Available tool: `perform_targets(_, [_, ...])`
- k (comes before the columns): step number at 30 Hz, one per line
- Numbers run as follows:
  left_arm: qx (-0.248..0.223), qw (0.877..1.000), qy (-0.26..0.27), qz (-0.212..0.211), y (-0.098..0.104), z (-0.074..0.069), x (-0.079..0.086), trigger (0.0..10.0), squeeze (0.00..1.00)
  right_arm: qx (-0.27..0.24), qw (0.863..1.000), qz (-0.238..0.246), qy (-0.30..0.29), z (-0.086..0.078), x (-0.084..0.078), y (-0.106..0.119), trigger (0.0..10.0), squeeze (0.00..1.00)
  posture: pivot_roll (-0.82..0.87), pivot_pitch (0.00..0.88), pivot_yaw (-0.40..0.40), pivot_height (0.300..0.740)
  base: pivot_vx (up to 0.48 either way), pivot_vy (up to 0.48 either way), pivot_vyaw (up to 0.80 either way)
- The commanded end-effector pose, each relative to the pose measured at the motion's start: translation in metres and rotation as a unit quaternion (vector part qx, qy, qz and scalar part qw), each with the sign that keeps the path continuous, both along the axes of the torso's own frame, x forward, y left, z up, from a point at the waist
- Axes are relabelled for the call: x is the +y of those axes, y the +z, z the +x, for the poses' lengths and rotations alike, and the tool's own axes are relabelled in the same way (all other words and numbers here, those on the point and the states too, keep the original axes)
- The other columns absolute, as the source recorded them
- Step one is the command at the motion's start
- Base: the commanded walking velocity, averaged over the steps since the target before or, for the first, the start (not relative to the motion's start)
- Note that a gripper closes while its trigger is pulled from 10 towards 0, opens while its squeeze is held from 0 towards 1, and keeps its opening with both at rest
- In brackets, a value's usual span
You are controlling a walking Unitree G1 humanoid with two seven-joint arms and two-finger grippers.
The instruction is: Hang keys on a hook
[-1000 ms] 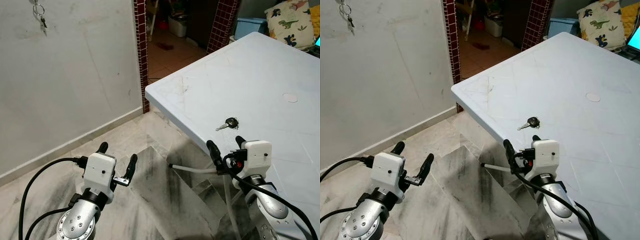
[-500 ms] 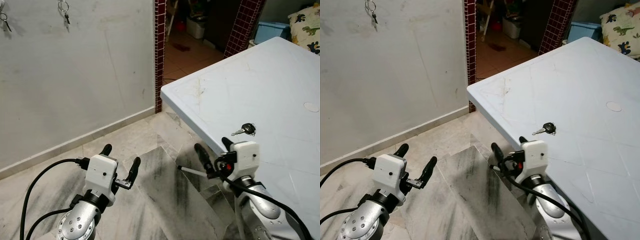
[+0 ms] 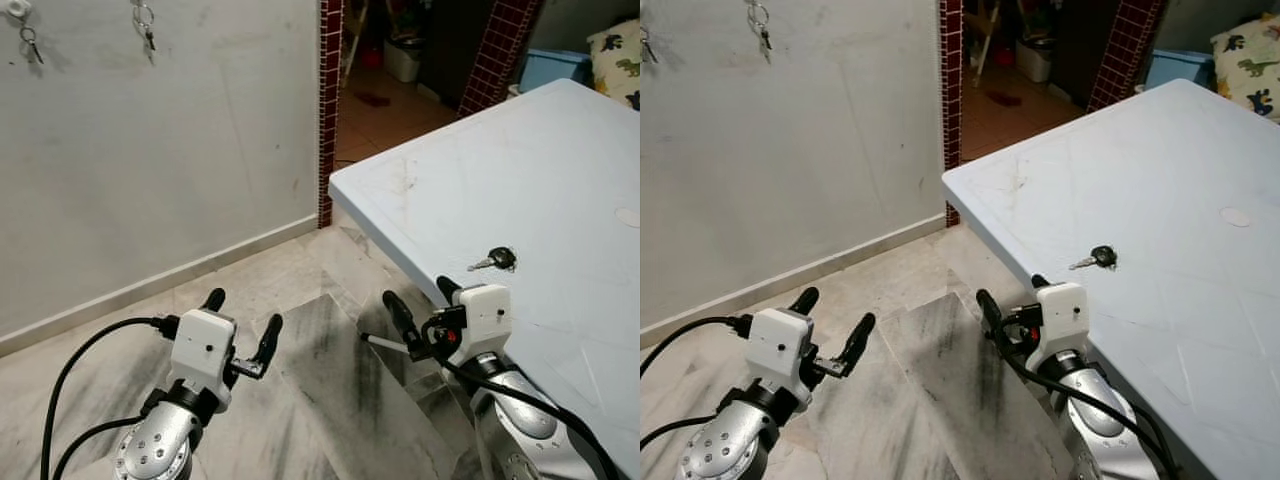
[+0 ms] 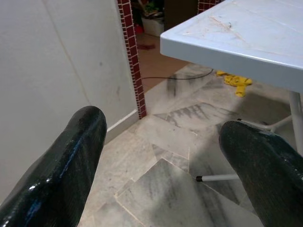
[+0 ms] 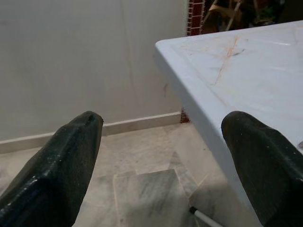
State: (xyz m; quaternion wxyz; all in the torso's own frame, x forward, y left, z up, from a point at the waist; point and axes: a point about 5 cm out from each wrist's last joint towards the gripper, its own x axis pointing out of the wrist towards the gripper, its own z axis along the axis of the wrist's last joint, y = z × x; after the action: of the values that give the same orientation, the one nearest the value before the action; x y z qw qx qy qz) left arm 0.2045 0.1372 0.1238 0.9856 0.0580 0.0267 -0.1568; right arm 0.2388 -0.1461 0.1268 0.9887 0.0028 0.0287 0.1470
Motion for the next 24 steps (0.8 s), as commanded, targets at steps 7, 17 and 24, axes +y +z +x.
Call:
perform_targets(7, [-0.002, 1.000, -0.005, 0.001, 0.0013, -0.0010, -0.0014, 10.0, 0.00, -0.026, 0.999, -0.028, -0.026, 0.0040, -0.0070, 0.0039, 10.0, 0.00, 0.04, 0.138, 0.025, 0.740, 0.250, -0.104, 0.00])
perform_targets(17, [-0.001, 1.000, 0.005, -0.002, 0.0010, 0.0011, 0.0003, 10.0, 0.00, -0.029, 0.999, -0.029, -0.022, 0.0057, -0.0022, 0.0040, 10.0, 0.00, 0.04, 0.146, 0.025, 0.740, 0.148, -0.155, 0.00])
perform_targets(24, [-0.002, 1.000, 0.005, 0.002, 0.0011, 0.0002, 0.0004, 10.0, 0.00, -0.021, 0.998, -0.041, -0.036, 0.0058, -0.0065, 0.0025, 10.0, 0.00, 0.05, 0.149, 0.026, 0.740, 0.000, 0.000, 0.00])
